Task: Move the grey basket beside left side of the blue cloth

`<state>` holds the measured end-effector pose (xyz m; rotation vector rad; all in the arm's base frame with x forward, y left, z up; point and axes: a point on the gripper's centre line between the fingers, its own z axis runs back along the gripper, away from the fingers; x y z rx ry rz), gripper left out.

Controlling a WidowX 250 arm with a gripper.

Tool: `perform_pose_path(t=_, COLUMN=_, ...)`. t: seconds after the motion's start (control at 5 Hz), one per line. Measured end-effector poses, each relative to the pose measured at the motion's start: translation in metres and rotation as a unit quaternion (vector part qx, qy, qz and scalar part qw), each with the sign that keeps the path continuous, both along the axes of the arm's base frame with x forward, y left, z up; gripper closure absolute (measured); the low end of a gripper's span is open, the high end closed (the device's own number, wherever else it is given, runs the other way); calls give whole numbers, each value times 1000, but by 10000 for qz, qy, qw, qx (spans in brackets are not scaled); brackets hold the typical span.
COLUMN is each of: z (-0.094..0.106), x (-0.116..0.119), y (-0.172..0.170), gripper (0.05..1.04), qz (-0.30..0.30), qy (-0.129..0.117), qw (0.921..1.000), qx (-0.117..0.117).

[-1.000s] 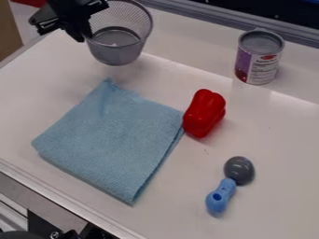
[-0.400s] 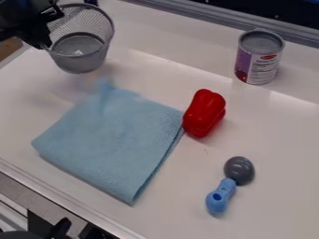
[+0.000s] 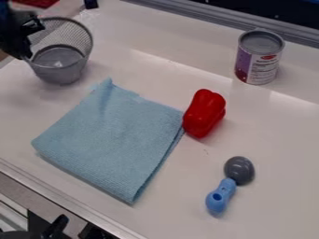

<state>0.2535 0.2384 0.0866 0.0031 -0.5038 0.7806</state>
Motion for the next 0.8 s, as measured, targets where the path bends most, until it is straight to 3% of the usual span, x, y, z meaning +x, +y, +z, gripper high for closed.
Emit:
perform_pose_path(t=0.2, z=-7, x=-9, y=3, gripper=1026, qz=-171, qy=169, qw=9996, qx=150)
perform_pose_path(t=0.8, z=-15, x=-10, y=-13, gripper=1026, qz=-184, qy=388, qw=9991, qx=-25)
